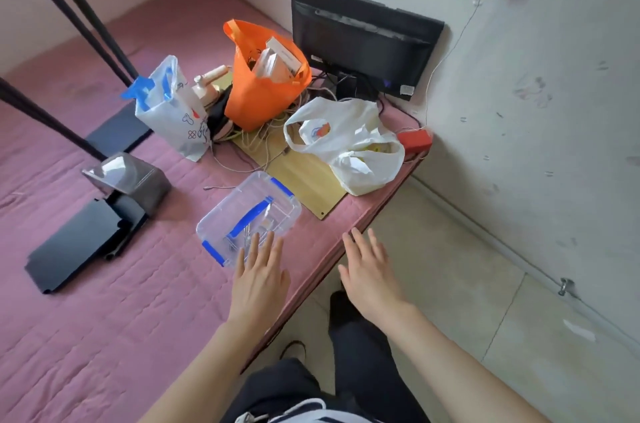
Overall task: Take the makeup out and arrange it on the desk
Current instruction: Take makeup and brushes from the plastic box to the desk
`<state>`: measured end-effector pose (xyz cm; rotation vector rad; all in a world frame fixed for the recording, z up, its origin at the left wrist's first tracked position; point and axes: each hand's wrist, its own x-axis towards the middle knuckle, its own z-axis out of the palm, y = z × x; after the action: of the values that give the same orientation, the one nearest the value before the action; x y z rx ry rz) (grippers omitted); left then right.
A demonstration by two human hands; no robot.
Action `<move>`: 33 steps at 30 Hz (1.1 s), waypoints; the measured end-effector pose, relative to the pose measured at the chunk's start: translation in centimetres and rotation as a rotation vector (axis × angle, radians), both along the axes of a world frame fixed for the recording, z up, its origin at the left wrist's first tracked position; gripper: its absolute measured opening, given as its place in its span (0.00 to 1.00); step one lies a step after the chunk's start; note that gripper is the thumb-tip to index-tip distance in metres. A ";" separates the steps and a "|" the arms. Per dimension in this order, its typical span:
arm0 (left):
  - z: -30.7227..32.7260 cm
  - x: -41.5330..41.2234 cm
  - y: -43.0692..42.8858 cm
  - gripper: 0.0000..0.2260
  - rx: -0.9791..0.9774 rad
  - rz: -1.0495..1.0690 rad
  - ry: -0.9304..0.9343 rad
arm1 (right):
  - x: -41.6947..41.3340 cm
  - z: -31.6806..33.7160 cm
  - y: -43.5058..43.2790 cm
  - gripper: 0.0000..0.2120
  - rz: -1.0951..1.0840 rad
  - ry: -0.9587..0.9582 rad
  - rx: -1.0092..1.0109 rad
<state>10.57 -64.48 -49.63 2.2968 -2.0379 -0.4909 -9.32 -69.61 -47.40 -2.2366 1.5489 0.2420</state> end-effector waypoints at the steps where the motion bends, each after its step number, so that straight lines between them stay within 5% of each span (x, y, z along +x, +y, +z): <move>1: -0.2 -0.2 -0.7 0.27 0.005 0.037 -0.005 | 0.0 -0.1 -1.4 0.28 0.047 0.005 0.008; 15: -0.1 -5.3 -6.1 0.29 0.011 0.680 0.069 | 0.3 -0.3 -16.7 0.28 0.582 -0.005 0.053; 33: -11.1 5.1 -4.8 0.25 0.100 0.938 0.119 | 13.1 -11.6 -20.7 0.26 0.583 -0.001 0.109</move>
<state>15.70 -69.26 -60.77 2.8119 -0.7169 -0.6156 3.81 -90.35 -59.01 -2.5407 0.8213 0.4740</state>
